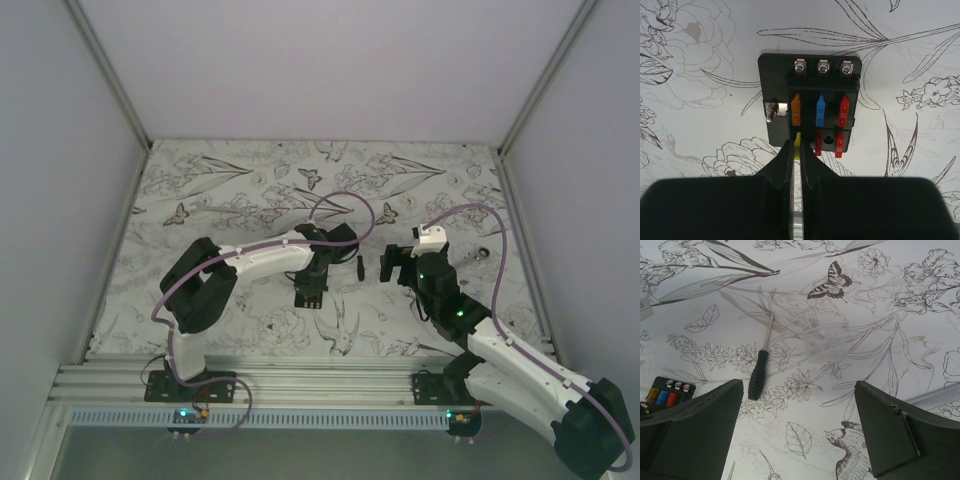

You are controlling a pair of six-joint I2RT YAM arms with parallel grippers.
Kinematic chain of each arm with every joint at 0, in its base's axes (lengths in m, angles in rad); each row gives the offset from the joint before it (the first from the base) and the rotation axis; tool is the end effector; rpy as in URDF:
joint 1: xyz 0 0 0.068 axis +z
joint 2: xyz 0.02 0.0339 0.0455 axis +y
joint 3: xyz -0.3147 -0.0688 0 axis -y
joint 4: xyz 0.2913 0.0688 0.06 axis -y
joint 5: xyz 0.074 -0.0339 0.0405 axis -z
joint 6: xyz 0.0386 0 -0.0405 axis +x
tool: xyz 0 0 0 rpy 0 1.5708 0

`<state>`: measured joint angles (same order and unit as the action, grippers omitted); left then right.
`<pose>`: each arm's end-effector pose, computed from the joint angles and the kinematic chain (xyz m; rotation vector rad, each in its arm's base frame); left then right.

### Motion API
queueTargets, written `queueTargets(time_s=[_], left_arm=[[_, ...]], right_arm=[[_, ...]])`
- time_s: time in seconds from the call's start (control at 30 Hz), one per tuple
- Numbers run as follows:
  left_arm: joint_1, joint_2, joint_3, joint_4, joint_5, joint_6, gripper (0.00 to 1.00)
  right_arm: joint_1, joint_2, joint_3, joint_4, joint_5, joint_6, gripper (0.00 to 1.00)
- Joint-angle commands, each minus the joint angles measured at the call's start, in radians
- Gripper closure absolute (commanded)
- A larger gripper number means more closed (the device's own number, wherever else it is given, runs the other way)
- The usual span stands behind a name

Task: Snap on the fuse box
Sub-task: Install the fuse at the fuse box base.

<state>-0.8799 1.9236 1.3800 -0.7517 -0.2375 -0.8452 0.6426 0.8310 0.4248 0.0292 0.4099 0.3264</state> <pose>0.2870 -0.3329 0.2022 0.0023 2.7830 -0.0770 0.1700 0.1081 0.2457 -0.0342 1.9230 0.2525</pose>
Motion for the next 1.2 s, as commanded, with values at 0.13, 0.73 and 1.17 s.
queueTargets(time_s=[0.13, 0.73, 1.17], left_arm=[[-0.031, 0.074, -0.033, -0.053, 0.054, -0.020, 1.00], [0.019, 0.092, -0.146, 0.085, 0.096, -0.065, 1.00], [0.001, -0.062, -0.144, 0.067, 0.068, -0.088, 0.81]], right_arm=[[-0.006, -0.006, 0.016, 0.013, 0.000, 0.011, 0.01], [-0.006, -0.001, 0.017, 0.015, -0.003, 0.008, 0.01], [-0.007, -0.004, 0.018, 0.013, -0.007, 0.009, 0.01]])
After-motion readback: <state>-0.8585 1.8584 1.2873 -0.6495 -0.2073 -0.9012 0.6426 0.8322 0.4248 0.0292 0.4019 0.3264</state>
